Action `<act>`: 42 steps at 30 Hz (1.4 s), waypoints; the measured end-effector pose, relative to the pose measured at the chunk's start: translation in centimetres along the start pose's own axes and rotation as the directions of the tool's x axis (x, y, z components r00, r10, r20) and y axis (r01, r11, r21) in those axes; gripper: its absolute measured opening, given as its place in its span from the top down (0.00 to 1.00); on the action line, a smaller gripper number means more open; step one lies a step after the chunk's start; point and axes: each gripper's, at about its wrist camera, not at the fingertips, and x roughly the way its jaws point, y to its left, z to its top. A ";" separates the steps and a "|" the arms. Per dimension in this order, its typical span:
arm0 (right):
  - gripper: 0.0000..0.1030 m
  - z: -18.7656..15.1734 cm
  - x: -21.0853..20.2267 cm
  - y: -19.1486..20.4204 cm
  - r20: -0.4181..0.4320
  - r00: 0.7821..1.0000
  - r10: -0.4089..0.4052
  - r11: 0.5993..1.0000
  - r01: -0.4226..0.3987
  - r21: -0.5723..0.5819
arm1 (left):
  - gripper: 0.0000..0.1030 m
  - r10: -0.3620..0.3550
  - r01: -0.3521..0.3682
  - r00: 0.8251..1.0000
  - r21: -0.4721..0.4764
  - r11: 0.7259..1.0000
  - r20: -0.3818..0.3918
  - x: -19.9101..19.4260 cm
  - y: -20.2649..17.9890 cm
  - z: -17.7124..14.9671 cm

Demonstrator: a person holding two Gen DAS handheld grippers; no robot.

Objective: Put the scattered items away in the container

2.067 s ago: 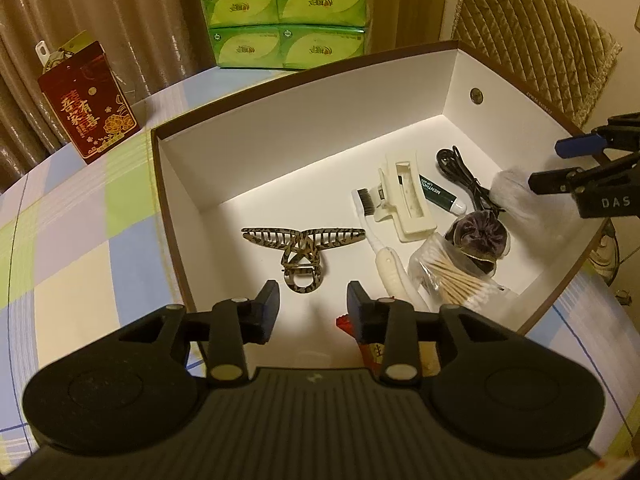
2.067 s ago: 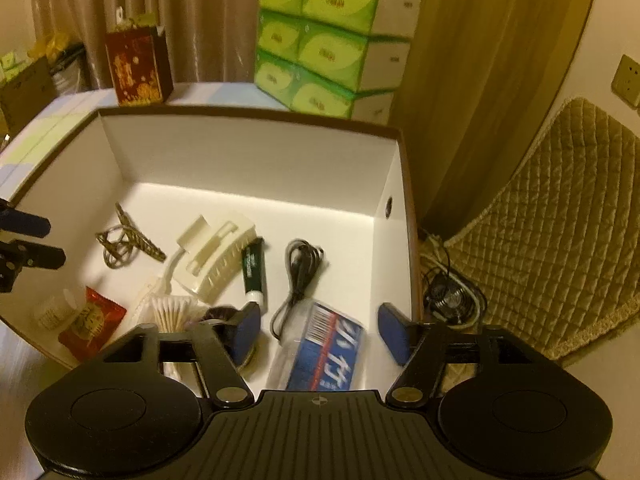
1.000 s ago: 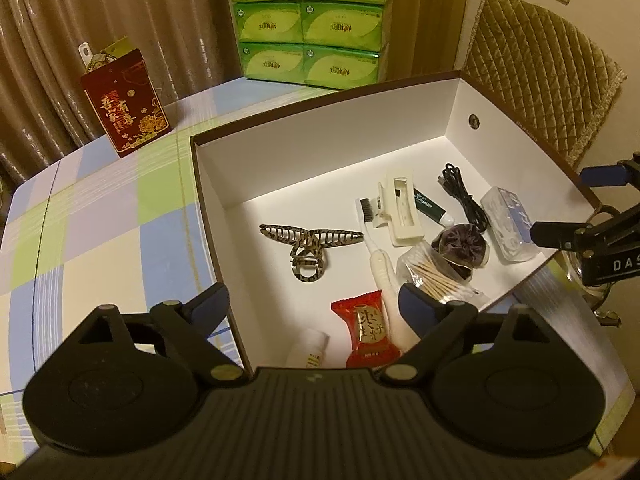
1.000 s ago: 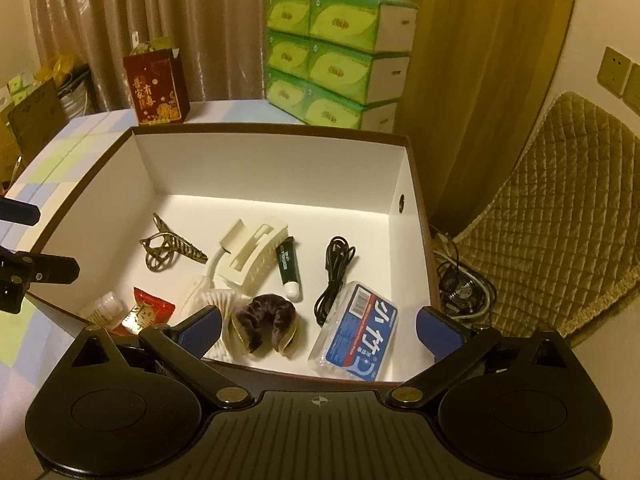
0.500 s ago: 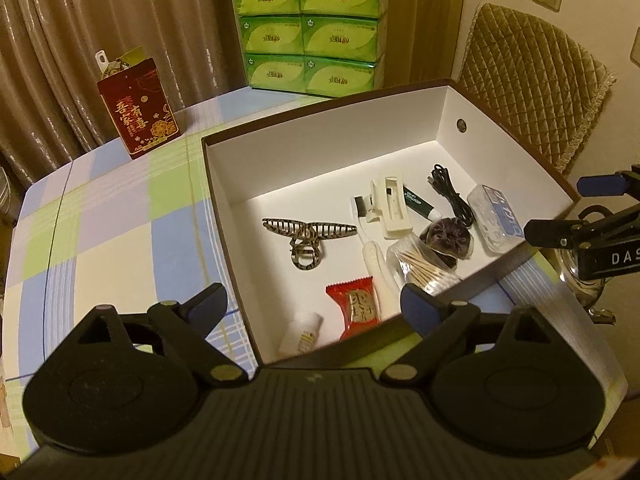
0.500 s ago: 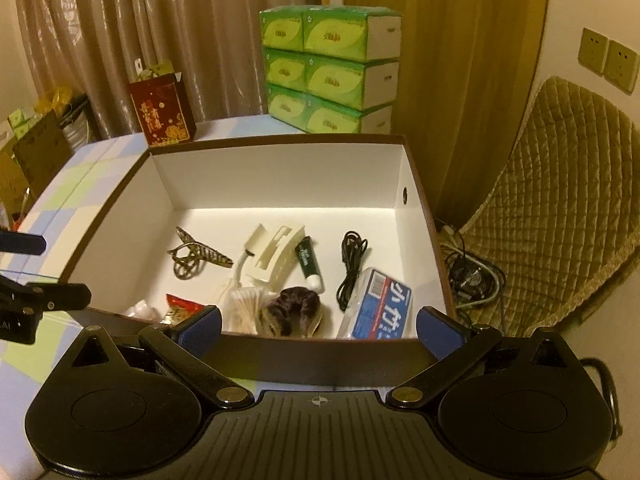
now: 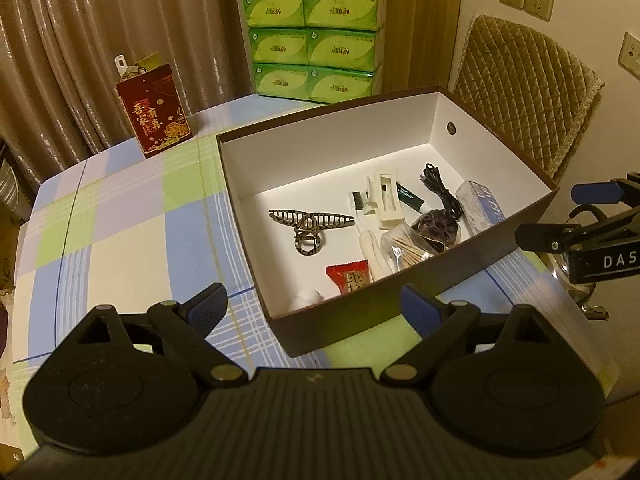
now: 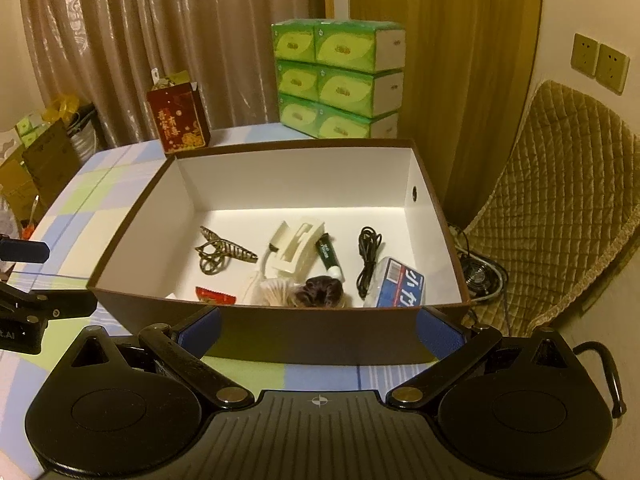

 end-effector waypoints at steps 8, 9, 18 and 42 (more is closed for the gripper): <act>0.02 -1.2 -1.1 0.9 0.001 1.000 0.000 1.000 0.000 -0.002 | 0.11 0.000 0.000 1.000 -0.008 1.000 0.012 -1.5 -0.2 -1.1; 0.02 -1.3 -1.3 1.0 0.000 1.000 0.001 1.000 -0.001 -0.001 | 0.11 0.001 -0.001 1.000 -0.009 1.000 0.012 -1.7 -0.3 -1.3; 0.02 -3.0 -1.8 1.4 -0.013 1.000 0.008 1.000 -0.008 0.010 | 0.11 -0.006 0.006 1.000 -0.016 1.000 -0.009 -2.3 -0.6 -2.8; 0.02 -6.1 -1.5 2.5 -0.072 0.997 -0.021 1.000 0.021 -0.006 | 0.11 -0.016 0.016 0.998 -0.002 1.000 -0.065 -1.7 -1.4 -5.2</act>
